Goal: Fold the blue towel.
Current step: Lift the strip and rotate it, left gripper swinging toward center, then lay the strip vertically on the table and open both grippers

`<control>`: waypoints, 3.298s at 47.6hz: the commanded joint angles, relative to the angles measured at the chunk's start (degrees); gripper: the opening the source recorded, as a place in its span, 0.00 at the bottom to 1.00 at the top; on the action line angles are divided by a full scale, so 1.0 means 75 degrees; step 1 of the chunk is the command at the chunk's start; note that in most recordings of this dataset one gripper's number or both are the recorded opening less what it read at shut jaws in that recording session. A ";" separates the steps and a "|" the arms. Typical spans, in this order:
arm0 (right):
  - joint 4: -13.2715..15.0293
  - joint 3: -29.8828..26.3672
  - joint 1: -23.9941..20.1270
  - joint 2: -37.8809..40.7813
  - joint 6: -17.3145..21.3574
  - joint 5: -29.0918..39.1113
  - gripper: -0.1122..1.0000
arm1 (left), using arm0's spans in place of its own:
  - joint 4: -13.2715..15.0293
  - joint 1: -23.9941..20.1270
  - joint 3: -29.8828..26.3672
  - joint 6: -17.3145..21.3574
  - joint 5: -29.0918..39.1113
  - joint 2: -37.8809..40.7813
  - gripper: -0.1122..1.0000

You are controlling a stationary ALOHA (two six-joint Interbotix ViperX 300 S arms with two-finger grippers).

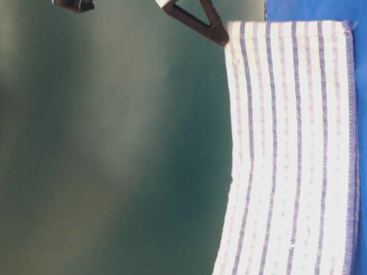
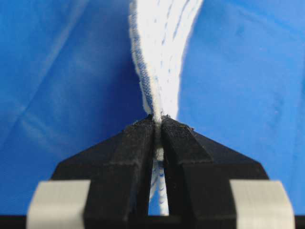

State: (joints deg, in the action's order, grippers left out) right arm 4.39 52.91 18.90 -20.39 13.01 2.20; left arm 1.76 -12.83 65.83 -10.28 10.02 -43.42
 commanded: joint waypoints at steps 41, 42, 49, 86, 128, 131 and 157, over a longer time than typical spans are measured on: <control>0.1336 -0.3234 0.1605 0.2449 -0.0035 0.0176 0.12 | -0.0012 0.2754 -0.2930 -0.0820 -0.2520 0.4418 0.12; 0.1348 -0.3246 0.1605 0.2449 -0.0035 0.0176 0.12 | -0.0023 0.2754 -0.3047 -0.0797 -0.2520 0.4523 0.12; 0.1359 -0.3270 0.1734 0.2461 -0.0035 0.0141 0.12 | -0.0012 0.2754 -0.3809 -0.0609 -0.2508 0.5168 0.12; 0.1359 -0.3129 0.1852 0.2602 -0.0035 0.0410 0.12 | -0.0012 0.2754 -0.5578 -0.0434 -0.2836 0.7113 0.12; 0.1406 -0.4969 0.1371 0.4160 -0.0187 0.0668 0.12 | 0.0070 0.2801 -0.3398 -0.1336 -0.3492 0.6293 0.12; 0.1406 -0.4957 0.1371 0.4160 -0.0199 0.0656 0.12 | 0.0059 0.2801 -0.3410 -0.1336 -0.3457 0.6293 0.12; 0.1535 -0.4617 0.1441 0.3469 -0.0621 0.0621 0.57 | 0.0000 0.2520 -0.3117 -0.1219 -0.1641 0.4898 0.72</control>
State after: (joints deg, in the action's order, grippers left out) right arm 15.64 18.19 30.06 9.14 8.70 7.47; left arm 2.02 6.94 42.19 -19.78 -4.66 -1.93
